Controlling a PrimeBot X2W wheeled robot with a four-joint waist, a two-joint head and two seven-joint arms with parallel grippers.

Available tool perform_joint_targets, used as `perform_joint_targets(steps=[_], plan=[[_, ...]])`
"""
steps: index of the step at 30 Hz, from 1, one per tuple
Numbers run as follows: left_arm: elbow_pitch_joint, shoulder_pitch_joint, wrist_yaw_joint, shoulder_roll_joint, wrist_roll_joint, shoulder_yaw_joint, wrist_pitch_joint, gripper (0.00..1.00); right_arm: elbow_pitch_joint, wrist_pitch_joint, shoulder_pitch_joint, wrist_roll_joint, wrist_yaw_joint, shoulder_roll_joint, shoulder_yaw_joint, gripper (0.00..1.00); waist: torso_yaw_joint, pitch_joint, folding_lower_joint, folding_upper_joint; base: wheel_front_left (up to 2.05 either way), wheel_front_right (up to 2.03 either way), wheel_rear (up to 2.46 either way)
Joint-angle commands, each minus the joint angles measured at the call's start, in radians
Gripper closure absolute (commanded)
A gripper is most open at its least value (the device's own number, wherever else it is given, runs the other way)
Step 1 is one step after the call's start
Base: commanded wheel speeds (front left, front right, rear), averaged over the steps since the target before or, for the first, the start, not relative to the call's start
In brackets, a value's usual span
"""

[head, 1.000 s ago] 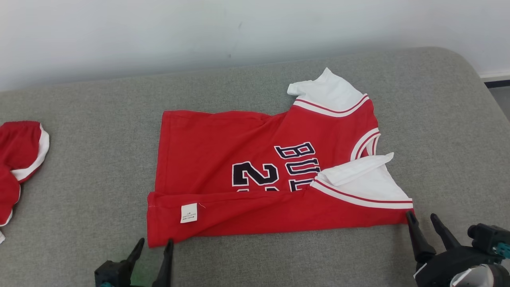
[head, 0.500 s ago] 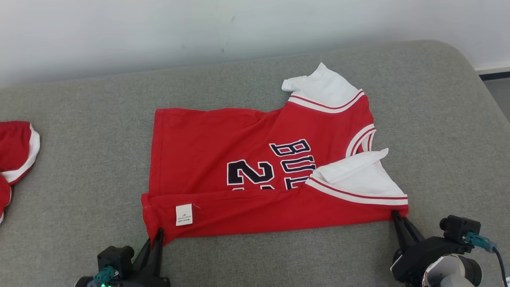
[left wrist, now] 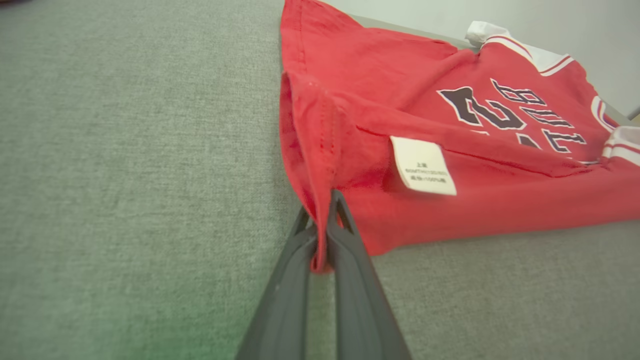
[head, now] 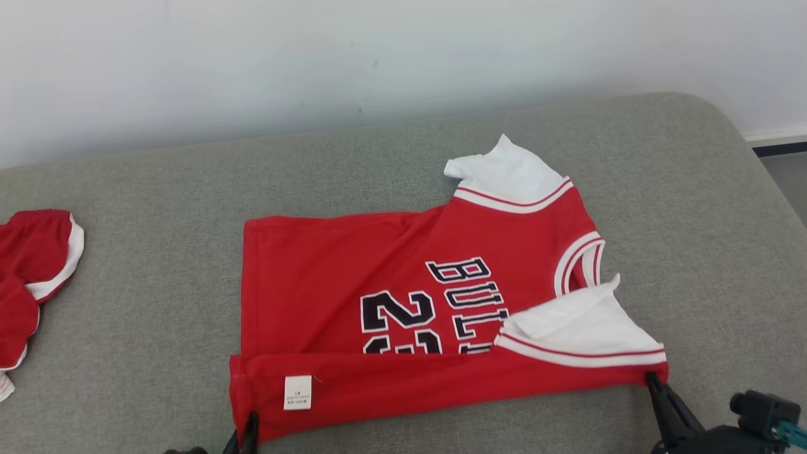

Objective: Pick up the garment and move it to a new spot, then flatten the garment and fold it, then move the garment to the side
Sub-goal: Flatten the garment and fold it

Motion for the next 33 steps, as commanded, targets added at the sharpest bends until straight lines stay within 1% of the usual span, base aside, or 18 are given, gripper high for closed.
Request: perform_joint_targets(steps=[1, 4, 8, 13, 14, 15, 16, 20, 23, 25, 28, 30, 33], plan=[[-0.020, 0.032, 0.010, -0.001, 0.001, 0.012, -0.003, 1.00, -0.025, 0.022, 0.040, 0.012, -0.002, -0.009, -0.018, 1.00, 0.001, -0.006, 0.0001, 0.0000, 0.00, 0.00, 0.00], [-0.049, 0.069, 0.016, -0.002, 0.001, 0.016, -0.003, 1.00, -0.075, 0.058, 0.087, 0.002, -0.002, -0.015, -0.055, 1.00, 0.005, -0.009, 0.0001, 0.0000, 0.00, 0.00, 0.00], [-0.062, 0.102, 0.030, -0.008, -0.015, 0.022, 0.003, 1.00, -0.105, 0.110, 0.132, -0.018, -0.003, 0.002, -0.102, 1.00, 0.009, -0.012, 0.0001, 0.0000, 0.00, 0.00, 0.00], [-0.052, 0.110, 0.033, -0.014, -0.018, 0.012, 0.004, 1.00, -0.124, 0.149, 0.146, -0.041, -0.002, 0.033, -0.124, 1.00, 0.022, -0.016, 0.0001, 0.0000, 0.00, 0.00, 0.00], [-0.050, 0.108, 0.034, -0.014, -0.017, 0.011, 0.004, 0.80, -0.134, 0.151, 0.148, -0.043, -0.002, 0.041, -0.126, 0.33, 0.025, -0.017, 0.0001, 0.0000, 0.00, 0.00, 0.00], [-0.051, 0.106, 0.037, -0.014, -0.012, 0.011, 0.003, 0.49, -0.142, 0.154, 0.150, -0.042, -0.002, 0.050, -0.133, 0.00, 0.028, -0.019, 0.0001, 0.0000, 0.00, 0.00, 0.00], [-0.056, 0.104, 0.039, -0.014, -0.009, 0.014, 0.001, 0.00, -0.152, 0.144, 0.150, -0.053, -0.002, 0.050, -0.141, 0.00, 0.031, -0.021, 0.0001, 0.0000, 0.00, 0.00, 0.00], [-0.102, 0.105, 0.038, -0.016, 0.010, 0.035, -0.003, 0.00, -0.200, 0.101, 0.147, -0.088, -0.002, 0.064, -0.174, 0.00, 0.040, -0.036, 0.0001, 0.0000, 0.00, 0.00, 0.00], [-0.178, 0.121, 0.045, -0.026, 0.042, 0.080, -0.002, 0.00, -0.245, 0.046, 0.138, -0.125, -0.002, 0.079, -0.183, 0.00, 0.045, -0.045, 0.0001, 0.0000, 0.00, 0.00, 0.00], [-0.234, 0.128, 0.047, -0.036, 0.072, 0.113, -0.002, 0.00, -0.265, 0.004, 0.131, -0.153, -0.002, 0.087, -0.177, 0.00, 0.049, -0.050, 0.0001, 0.0000, 0.00, 0.00, 0.00], [-0.305, 0.142, 0.055, -0.052, 0.138, 0.155, -0.003, 0.00, -0.276, -0.067, 0.120, -0.235, -0.002, 0.095, -0.150, 0.00, 0.053, -0.056, 0.0001, 0.0000, 0.00, 0.00, 0.00], [-0.337, 0.150, 0.059, -0.065, 0.177, 0.182, -0.003, 0.00, -0.273, -0.097, 0.115, -0.285, -0.002, 0.113, -0.138, 0.00, 0.055, -0.060, 0.0001, 0.0000, 0.00, 0.00, 0.00], [-0.375, 0.164, 0.065, -0.080, 0.240, 0.201, -0.003, 0.00, -0.262, -0.122, 0.105, -0.329, -0.002, 0.147, -0.126, 0.00, 0.056, -0.065, 0.0001, 0.0000, 0.00, 0.00, 0.00]])
